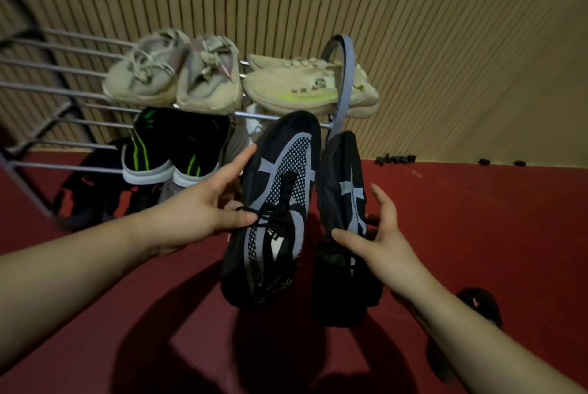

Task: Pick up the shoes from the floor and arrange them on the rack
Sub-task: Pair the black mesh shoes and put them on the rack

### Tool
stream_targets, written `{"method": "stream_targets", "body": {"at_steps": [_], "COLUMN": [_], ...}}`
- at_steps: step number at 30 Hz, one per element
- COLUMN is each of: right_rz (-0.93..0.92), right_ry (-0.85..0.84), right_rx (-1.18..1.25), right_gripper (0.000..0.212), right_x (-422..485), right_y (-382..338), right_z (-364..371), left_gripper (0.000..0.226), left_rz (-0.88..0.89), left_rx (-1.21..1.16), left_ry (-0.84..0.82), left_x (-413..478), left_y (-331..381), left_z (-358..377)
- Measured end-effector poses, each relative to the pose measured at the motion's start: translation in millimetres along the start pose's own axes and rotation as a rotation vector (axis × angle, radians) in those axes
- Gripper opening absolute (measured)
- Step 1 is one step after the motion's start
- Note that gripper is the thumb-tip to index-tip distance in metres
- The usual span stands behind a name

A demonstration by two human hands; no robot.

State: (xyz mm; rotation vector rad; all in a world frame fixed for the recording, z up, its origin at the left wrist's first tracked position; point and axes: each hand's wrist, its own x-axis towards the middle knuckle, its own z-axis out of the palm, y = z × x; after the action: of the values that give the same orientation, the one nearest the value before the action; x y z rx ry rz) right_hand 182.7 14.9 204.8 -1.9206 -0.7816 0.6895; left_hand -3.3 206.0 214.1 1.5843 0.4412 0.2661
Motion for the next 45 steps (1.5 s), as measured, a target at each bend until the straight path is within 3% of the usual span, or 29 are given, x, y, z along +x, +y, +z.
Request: {"method": "stream_targets", "body": {"at_steps": [15, 20, 24, 26, 31, 35, 39, 42, 45], "right_rz": [-0.197, -0.187, -0.123, -0.056, 0.101, 0.085, -0.081, -0.263, -0.402], "right_ry": [-0.211, -0.154, -0.112, -0.08, -0.107, -0.158, -0.226, -0.287, -0.205], "right_rx": [-0.041, -0.113, -0.153, -0.201, -0.423, -0.323, -0.143, -0.416, -0.649], "right_gripper": [0.095, 0.103, 0.096, 0.088, 0.096, 0.098, 0.079, 0.089, 0.107], "right_x": [38.6, 87.3, 136.4, 160.7, 197.9, 196.0, 160.3, 125.8, 111.6], "right_y": [-193.7, -262.0, -304.5, -313.0, -293.5, -284.2, -272.8, -247.8, -228.5], "right_z": [97.1, 141.7, 181.4, 201.8, 246.5, 246.5, 213.6, 201.8, 210.7], "left_gripper": [0.077, 0.068, 0.064, 0.063, 0.059, 0.044, 0.07, 0.108, 0.119], "left_rz": [0.042, -0.001, -0.042, -0.052, -0.122, -0.126, -0.184, -0.222, -0.281], "left_rx": [-0.019, -0.07, -0.079, -0.057, 0.156, 0.196, 0.434, 0.724, 0.822], "left_ry": [0.455, 0.623, 0.692, 0.679, 0.708, 0.763, 0.649, 0.564, 0.691], "left_x": [-92.1, -77.9, -50.6, -36.0, -9.2, -13.4, -38.4, -42.8, -30.8], "left_y": [81.5, 100.5, 97.8, 89.9, 67.0, 67.4, 53.2, 38.8, 28.1], "left_z": [-161.2, -235.2, -276.3, -286.2, -296.2, -287.8, -269.5, -246.6, -234.6]}}
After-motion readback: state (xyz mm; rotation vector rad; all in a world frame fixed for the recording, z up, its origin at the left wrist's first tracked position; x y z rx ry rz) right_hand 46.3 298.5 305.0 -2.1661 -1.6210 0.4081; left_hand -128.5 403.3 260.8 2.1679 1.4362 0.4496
